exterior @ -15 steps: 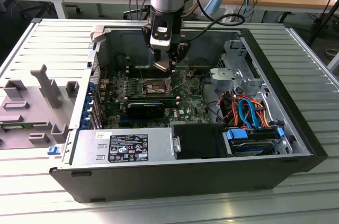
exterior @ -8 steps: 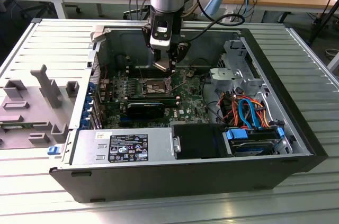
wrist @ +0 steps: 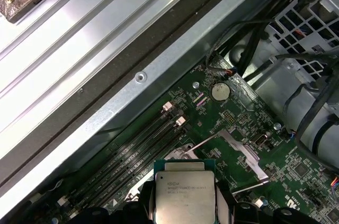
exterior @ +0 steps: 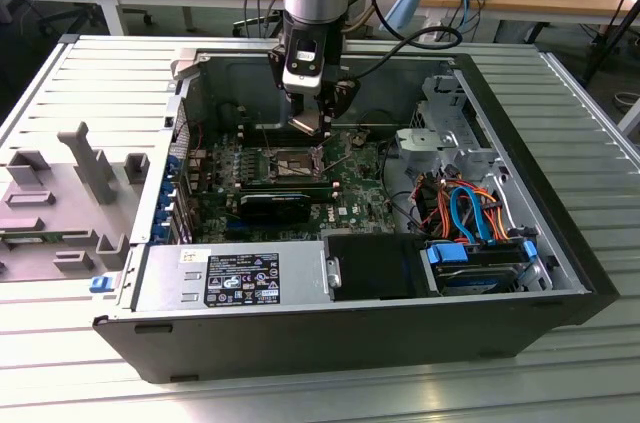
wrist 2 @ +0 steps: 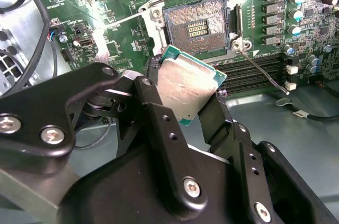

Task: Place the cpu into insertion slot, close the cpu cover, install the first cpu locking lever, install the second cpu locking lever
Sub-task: 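Place the cpu into insertion slot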

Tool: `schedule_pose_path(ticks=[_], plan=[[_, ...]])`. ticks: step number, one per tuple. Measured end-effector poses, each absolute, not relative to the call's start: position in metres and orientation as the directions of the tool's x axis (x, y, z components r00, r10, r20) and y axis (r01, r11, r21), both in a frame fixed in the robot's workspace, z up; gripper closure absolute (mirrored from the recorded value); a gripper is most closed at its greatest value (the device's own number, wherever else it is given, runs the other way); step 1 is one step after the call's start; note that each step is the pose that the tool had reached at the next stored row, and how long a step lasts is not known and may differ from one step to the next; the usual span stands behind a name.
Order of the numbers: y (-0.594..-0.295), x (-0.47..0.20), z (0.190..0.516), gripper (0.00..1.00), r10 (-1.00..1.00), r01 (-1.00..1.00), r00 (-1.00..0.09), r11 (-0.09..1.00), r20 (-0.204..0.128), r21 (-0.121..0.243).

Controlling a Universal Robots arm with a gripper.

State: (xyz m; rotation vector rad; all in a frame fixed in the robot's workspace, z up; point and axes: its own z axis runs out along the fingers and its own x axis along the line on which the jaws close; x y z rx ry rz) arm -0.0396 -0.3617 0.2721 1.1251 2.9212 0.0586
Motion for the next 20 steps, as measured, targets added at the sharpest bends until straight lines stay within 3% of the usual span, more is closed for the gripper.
schedule_pose_path(ticks=[20], plan=[[-0.3617,-0.0396,0.2719,0.45,0.678,0.678,-0.735,0.734,0.004,0.039]])
